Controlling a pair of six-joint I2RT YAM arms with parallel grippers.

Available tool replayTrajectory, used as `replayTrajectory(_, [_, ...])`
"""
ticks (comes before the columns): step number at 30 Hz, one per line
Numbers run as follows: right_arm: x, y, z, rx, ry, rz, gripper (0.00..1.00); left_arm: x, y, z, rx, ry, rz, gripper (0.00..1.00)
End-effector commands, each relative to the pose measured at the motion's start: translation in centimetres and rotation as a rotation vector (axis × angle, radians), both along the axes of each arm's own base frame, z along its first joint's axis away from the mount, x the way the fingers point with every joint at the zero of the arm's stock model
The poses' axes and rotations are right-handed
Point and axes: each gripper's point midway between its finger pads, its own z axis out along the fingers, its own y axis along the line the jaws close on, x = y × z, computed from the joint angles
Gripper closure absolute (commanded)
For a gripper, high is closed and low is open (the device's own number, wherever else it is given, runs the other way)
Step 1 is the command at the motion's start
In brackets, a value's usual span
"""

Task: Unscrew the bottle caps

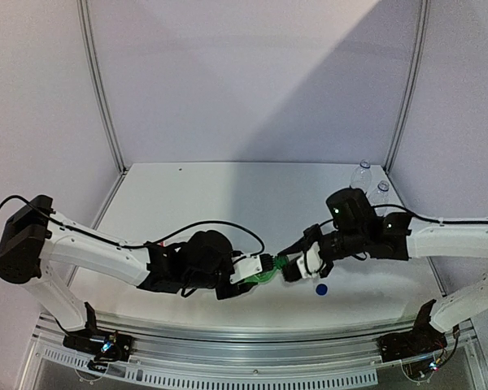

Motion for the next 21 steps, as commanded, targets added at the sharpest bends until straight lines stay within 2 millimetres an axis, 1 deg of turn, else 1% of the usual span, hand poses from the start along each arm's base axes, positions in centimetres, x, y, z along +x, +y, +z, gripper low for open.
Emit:
replayTrajectory(1, [4.2,-2.0,-0.6,-0.162,-0.545,0.007,0.84,1.6,0.4,1.5,-0.098,0.049,0.081,0.59])
replayTrajectory(2, [4.2,-2.1,-0.4,-0.178,-0.571,0.008,0.78,1.6,0.4,1.5,-0.096,0.050,0.081,0.59])
replayTrajectory(4, [3.6,-2.7,-0.8,-0.216,-0.551,0.023,0.67,1.6,0.3,1.4,-0.093,0.051,0.082,0.59])
replayTrajectory(7, [3.1,-3.3,-0.1,-0.217,-0.518,0.012,0.56,1.6,0.3,1.4,-0.093,0.052,0.081,0.59])
replayTrajectory(10, [2.8,-4.3,0.0,-0.255,-0.468,-0.006,0.42,1.6,0.4,1.6,-0.095,0.051,0.083,0.59])
replayTrajectory(12, [3.1,-5.1,0.4,-0.281,-0.442,-0.051,0.39,1.6,0.4,1.7,-0.098,0.050,0.085,0.59])
replayTrajectory(14, [3.3,-5.4,1.2,-0.248,-0.399,-0.082,0.38,1.6,0.4,1.9,-0.102,0.049,0.088,0.59])
replayTrajectory(16, [3.4,-5.1,3.4,-0.140,-0.300,-0.148,0.37,1.8,0.5,2.0,-0.102,0.041,0.101,0.59])
replayTrajectory(17, [3.7,-5.1,5.1,-0.076,-0.240,-0.183,0.37,1.9,0.6,2.1,-0.102,0.037,0.107,0.59])
replayTrajectory(18, [4.2,-5.1,7.1,0.013,-0.139,-0.256,0.35,2.1,0.7,2.2,-0.102,0.029,0.117,0.59])
replayTrajectory(19, [5.0,-5.2,9.2,0.093,-0.075,-0.313,0.32,2.2,0.8,2.3,-0.102,0.021,0.125,0.59])
replayTrajectory(20, [6.2,-5.6,11.5,0.190,0.024,-0.415,0.28,2.3,0.8,2.3,-0.103,0.016,0.130,0.59])
replayTrajectory(21, [7.3,-6.1,13.2,0.260,0.109,-0.503,0.25,2.3,0.8,2.4,-0.102,0.010,0.133,0.59])
